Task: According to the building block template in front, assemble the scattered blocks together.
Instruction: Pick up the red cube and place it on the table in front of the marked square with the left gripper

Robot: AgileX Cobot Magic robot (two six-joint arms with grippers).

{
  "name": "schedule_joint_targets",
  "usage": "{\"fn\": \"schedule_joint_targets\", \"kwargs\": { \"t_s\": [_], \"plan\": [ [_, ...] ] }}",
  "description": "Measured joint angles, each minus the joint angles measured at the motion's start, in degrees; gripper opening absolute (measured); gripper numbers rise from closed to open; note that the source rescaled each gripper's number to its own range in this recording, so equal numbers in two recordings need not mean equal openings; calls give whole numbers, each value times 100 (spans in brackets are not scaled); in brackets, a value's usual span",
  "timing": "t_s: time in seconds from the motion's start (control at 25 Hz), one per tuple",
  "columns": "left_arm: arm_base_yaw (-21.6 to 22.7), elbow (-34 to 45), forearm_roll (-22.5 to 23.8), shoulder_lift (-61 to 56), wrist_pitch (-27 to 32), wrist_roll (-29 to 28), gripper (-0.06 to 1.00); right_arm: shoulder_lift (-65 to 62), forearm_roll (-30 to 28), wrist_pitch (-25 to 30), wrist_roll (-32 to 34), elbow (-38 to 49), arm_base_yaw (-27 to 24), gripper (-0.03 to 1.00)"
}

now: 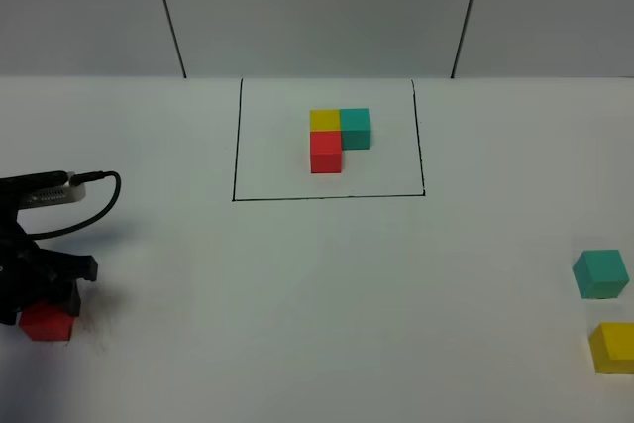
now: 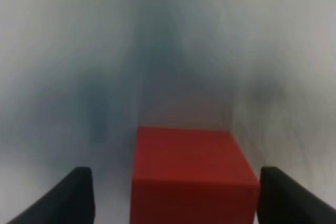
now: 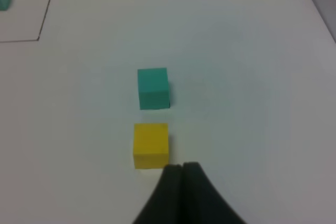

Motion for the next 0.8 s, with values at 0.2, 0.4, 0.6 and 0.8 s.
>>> {"fn": "schedule_joint_targets", "kwargs": {
  "t_s": [0.2,0.4,0.6,0.8],
  "plan": [
    [0,0,0,226,-62,0,93,0,0,0,0,0,0,0],
    [0,0,0,262,-112,-5,93,0,0,0,0,0,0,0],
    [0,0,-5,262,-94,-4,85,0,0,0,0,0,2,0],
    [0,0,-17,262,-77,-11,65,0,0,0,0,0,0,0]
  ]
}}
